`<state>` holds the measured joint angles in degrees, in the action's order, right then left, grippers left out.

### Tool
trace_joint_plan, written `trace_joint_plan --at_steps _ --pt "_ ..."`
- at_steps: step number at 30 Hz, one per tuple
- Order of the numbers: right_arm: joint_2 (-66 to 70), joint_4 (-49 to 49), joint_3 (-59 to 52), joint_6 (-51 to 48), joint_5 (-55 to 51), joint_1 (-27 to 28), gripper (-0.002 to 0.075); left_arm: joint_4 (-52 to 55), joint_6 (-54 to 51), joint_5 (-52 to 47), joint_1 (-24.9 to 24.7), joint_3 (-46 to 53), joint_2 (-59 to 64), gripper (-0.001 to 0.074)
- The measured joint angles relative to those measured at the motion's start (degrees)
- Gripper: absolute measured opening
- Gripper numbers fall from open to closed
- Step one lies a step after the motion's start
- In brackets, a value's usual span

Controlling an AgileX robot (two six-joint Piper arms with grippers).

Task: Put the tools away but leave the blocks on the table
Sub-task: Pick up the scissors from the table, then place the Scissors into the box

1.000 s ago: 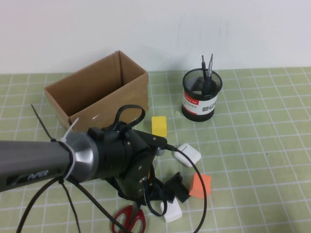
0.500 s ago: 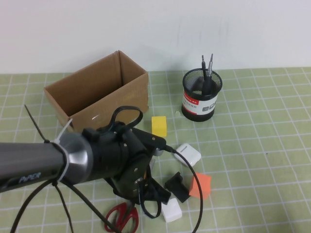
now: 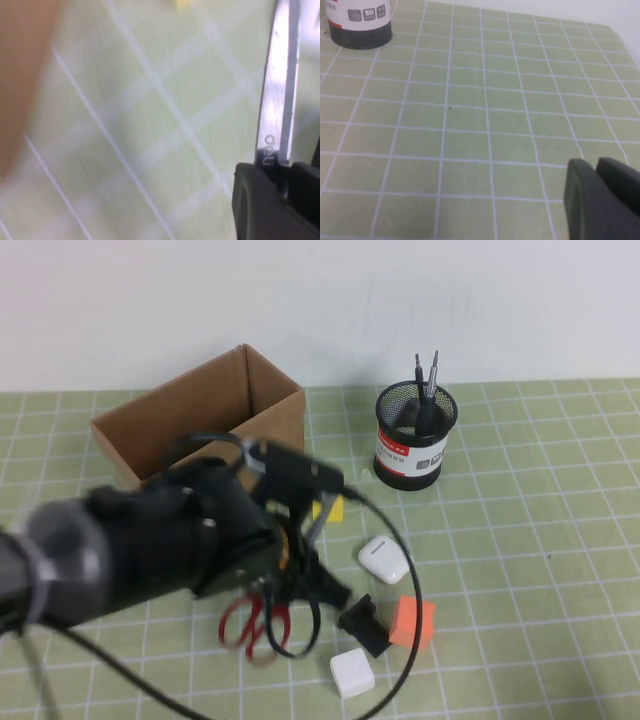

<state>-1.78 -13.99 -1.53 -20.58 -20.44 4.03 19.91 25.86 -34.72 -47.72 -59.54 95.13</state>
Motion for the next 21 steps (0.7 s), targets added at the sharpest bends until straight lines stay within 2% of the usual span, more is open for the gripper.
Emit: trace_joint_plan --at_steps 5,9,13,16,21 --pt "0.00 0.00 0.00 0.00 0.00 0.00 -0.0006 14.93 5.75 6.93 0.00 0.00 -6.36 0.0084" --pt "0.00 0.00 0.00 0.00 0.00 0.00 -0.0006 39.69 25.57 8.38 0.13 0.00 -10.01 0.0084" --pt "0.00 0.00 0.00 0.00 0.00 0.00 -0.0006 60.36 42.60 8.16 3.49 0.00 -11.30 0.0084" --pt "0.00 0.00 0.00 0.00 0.00 0.00 -0.0006 65.70 46.85 9.46 7.61 0.10 -11.30 0.0084" --pt "0.00 0.00 0.00 0.00 0.00 0.00 -0.0006 68.66 49.09 12.13 14.33 0.12 -11.30 0.0084"
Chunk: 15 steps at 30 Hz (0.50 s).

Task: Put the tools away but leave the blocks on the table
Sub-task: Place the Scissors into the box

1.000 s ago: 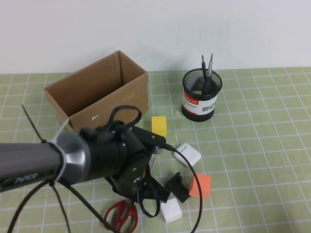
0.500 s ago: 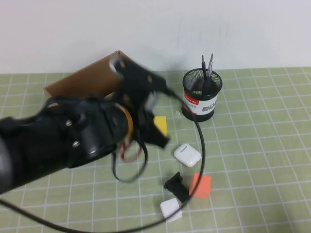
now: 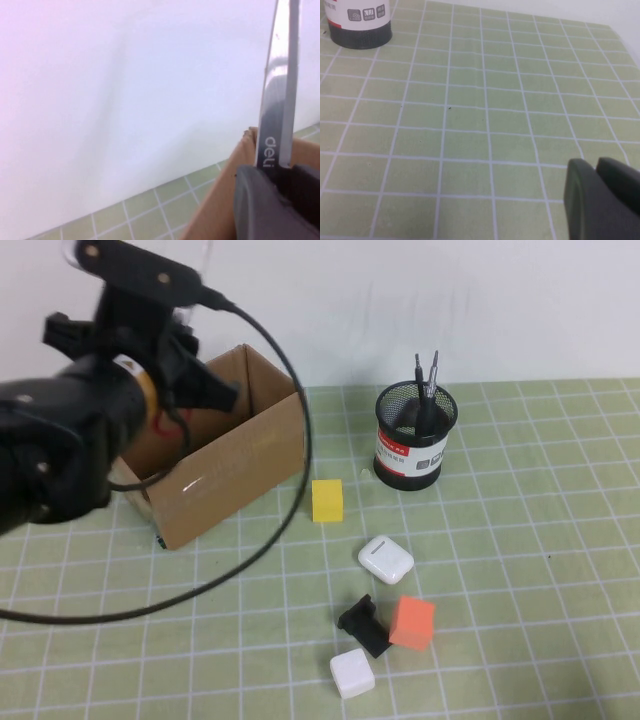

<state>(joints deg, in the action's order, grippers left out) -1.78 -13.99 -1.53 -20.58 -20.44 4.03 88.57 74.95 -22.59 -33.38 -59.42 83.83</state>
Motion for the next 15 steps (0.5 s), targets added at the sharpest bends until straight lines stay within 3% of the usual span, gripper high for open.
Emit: trace_joint_plan --at_steps 7,15 --pt "0.00 0.00 0.00 0.00 0.00 0.00 -0.0006 3.97 0.59 3.12 2.88 0.11 3.28 0.0084" --pt "0.00 0.00 0.00 0.00 0.00 0.00 -0.0006 5.79 0.28 -2.33 2.88 -0.12 9.65 0.0084"
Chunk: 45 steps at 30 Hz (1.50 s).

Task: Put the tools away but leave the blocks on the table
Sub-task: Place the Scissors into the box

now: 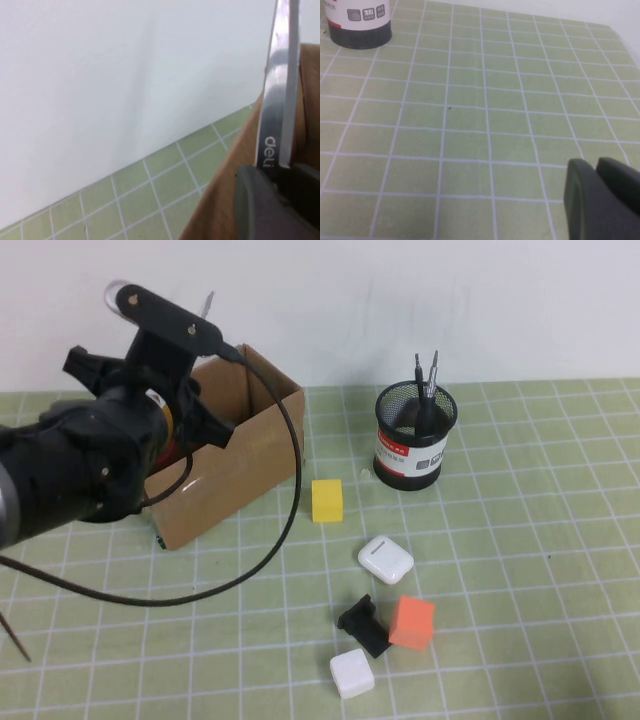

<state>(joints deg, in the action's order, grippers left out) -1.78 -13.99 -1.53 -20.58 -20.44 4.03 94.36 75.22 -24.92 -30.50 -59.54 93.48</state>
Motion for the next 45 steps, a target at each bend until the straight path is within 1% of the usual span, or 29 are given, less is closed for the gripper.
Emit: trace_joint_plan --at_steps 5,11,16,22,24,27,30,33,35,38,40,42,45 --pt "0.00 0.00 0.00 0.00 0.00 0.00 -0.0006 0.00 -0.87 -0.17 0.00 -1.86 0.51 0.0087" --pt "0.00 0.00 0.00 0.00 0.00 0.00 -0.0006 -0.72 -3.09 -0.34 0.00 -2.81 0.51 0.0139" --pt "0.00 0.00 0.00 0.00 0.00 0.00 -0.0006 -0.86 -4.33 -0.51 0.00 -2.85 0.51 0.0144" --pt "0.00 0.00 0.00 0.00 0.00 0.00 -0.0006 -1.97 -4.80 -4.22 0.00 -2.94 0.51 0.0146" --pt "0.00 0.00 0.00 0.00 0.00 0.00 -0.0006 -4.31 -4.99 -4.88 0.00 -2.94 0.10 0.0137" --pt "0.00 0.00 0.00 0.00 0.00 0.00 -0.0006 -12.49 -8.32 -3.71 0.00 -2.94 -2.87 0.0059" --pt "0.00 0.00 0.00 0.00 0.00 0.00 -0.0006 -26.29 -19.50 -1.04 0.00 -2.94 -7.74 0.0021" --pt "0.00 0.00 0.00 0.00 0.00 0.00 -0.0006 -41.38 -39.07 -1.62 0.00 -2.94 -12.87 0.0011" --pt "0.00 0.00 0.00 0.00 0.00 0.00 -0.0006 -52.89 -54.86 -5.31 0.00 -2.94 -16.21 0.0009" --pt "0.00 0.00 0.00 0.00 0.00 0.00 -0.0006 -69.21 -76.43 -14.84 0.00 -2.94 -20.27 0.0007" --pt "0.00 0.00 0.00 0.00 0.00 0.00 -0.0006 -78.83 -87.26 -20.41 0.00 -2.94 -22.79 0.0007" --pt "0.00 0.00 0.00 0.00 0.00 0.00 -0.0006 -87.49 -94.75 -23.67 0.00 -2.94 -25.21 0.0007" --pt "0.00 0.00 0.00 0.00 0.00 0.00 -0.0006 -96.03 -100.43 -24.59 0.00 -2.94 -29.93 0.0007"
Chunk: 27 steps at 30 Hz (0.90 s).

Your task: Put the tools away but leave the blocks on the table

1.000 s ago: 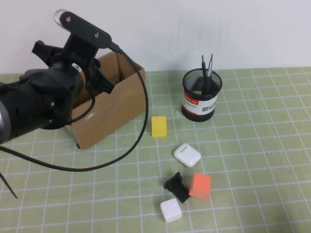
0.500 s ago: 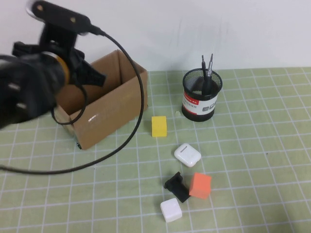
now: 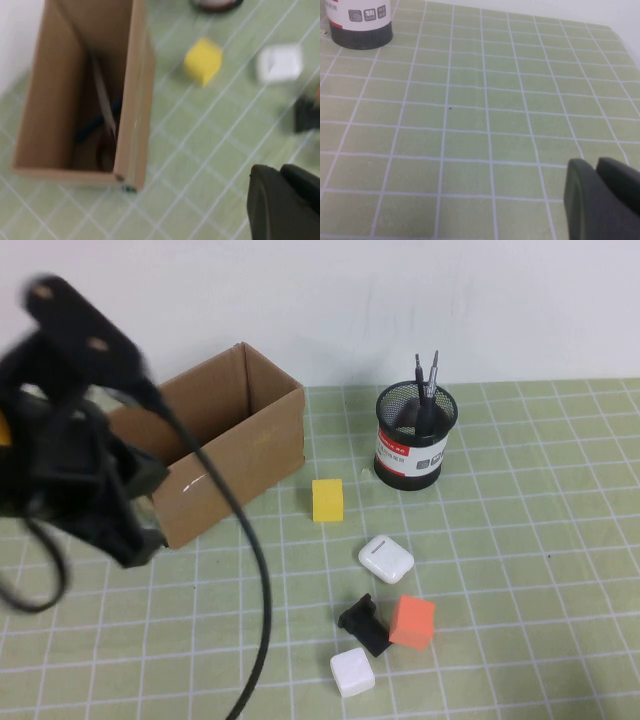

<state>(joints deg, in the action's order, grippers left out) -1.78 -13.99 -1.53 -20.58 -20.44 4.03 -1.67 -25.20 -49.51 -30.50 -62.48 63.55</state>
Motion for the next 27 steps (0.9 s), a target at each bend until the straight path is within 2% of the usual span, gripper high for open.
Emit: trace_joint_plan --at_steps 6,12,27 --pt "0.00 0.00 0.00 0.00 0.00 0.00 -0.0006 -4.03 -2.03 0.65 0.00 0.00 -11.19 0.0007" --pt "0.00 0.00 0.00 0.00 0.00 0.00 -0.0006 -4.38 1.64 0.77 0.00 0.00 -18.51 0.0007" --pt "0.00 0.00 0.00 0.00 0.00 0.00 -0.0006 -1.23 2.73 0.57 0.00 0.00 -19.72 0.0006"
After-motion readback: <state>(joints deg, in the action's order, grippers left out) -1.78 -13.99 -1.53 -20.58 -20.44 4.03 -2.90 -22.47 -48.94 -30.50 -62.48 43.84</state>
